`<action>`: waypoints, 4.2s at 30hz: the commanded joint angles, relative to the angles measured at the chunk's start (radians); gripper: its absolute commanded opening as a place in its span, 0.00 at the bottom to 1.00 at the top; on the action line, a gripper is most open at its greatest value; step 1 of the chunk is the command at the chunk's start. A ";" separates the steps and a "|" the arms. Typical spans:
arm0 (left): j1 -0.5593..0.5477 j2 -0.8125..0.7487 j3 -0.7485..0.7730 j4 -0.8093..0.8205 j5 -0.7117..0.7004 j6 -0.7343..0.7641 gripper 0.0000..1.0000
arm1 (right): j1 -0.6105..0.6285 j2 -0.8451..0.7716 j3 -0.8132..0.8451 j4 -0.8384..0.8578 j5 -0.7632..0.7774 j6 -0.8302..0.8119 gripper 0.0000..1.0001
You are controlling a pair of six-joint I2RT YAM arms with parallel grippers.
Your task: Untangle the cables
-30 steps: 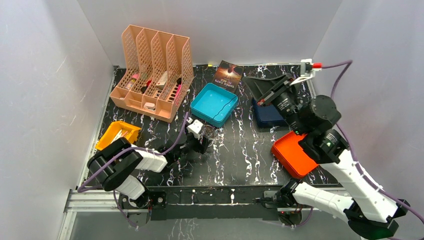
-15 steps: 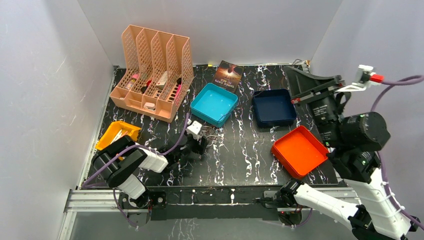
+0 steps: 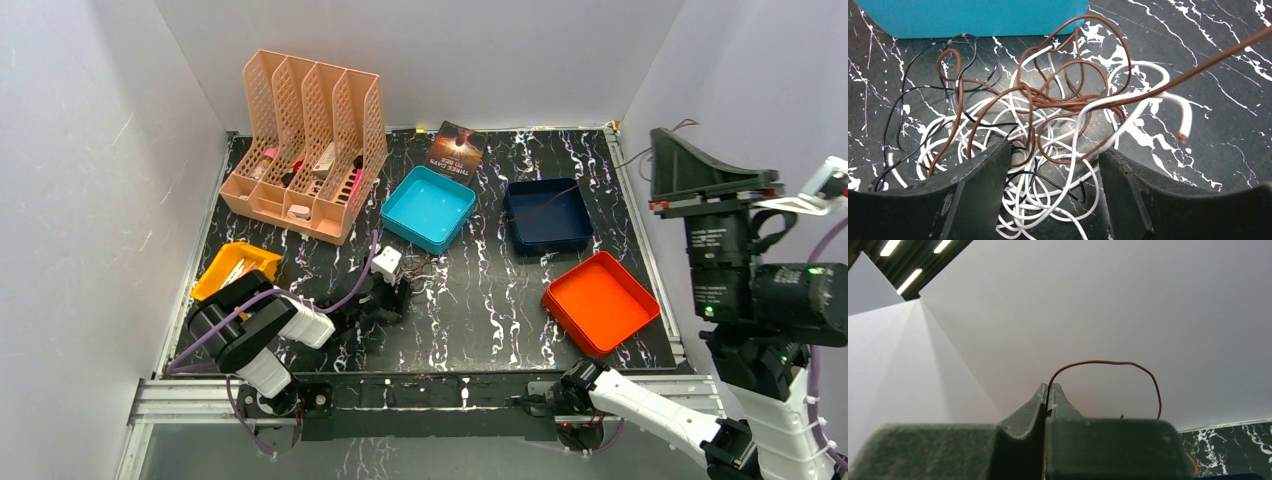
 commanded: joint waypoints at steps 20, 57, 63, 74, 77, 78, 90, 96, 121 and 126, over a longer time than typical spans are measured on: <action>-0.003 0.014 -0.041 0.012 -0.037 -0.006 0.67 | 0.017 -0.049 0.147 0.166 0.154 -0.312 0.00; -0.003 -0.221 -0.027 -0.128 -0.034 -0.007 0.87 | 0.149 0.103 0.219 0.074 0.205 -0.394 0.00; -0.003 -0.317 -0.005 -0.215 -0.047 -0.011 0.93 | 0.152 0.153 0.226 0.004 0.266 -0.408 0.00; -0.003 -0.381 0.021 -0.279 -0.066 -0.023 0.97 | 0.172 0.265 0.296 -0.134 0.382 -0.464 0.00; -0.003 -0.391 0.028 -0.295 -0.075 -0.023 0.98 | 0.173 0.295 0.313 -0.157 0.436 -0.475 0.00; -0.003 -0.395 0.031 -0.300 -0.078 -0.022 0.98 | 0.173 0.299 0.317 -0.158 0.449 -0.480 0.00; -0.002 -0.421 0.036 -0.331 -0.104 -0.025 0.98 | 0.205 0.299 0.308 -0.052 0.619 -0.627 0.00; -0.002 -0.437 0.038 -0.347 -0.106 -0.025 0.98 | 0.253 0.247 0.229 0.257 0.730 -0.875 0.00; -0.003 -0.436 0.058 -0.371 -0.093 -0.028 0.98 | 0.470 0.224 0.159 0.567 0.863 -1.227 0.00; -0.003 -0.436 0.061 -0.371 -0.091 -0.027 0.98 | 0.471 0.298 0.175 0.564 0.833 -1.224 0.00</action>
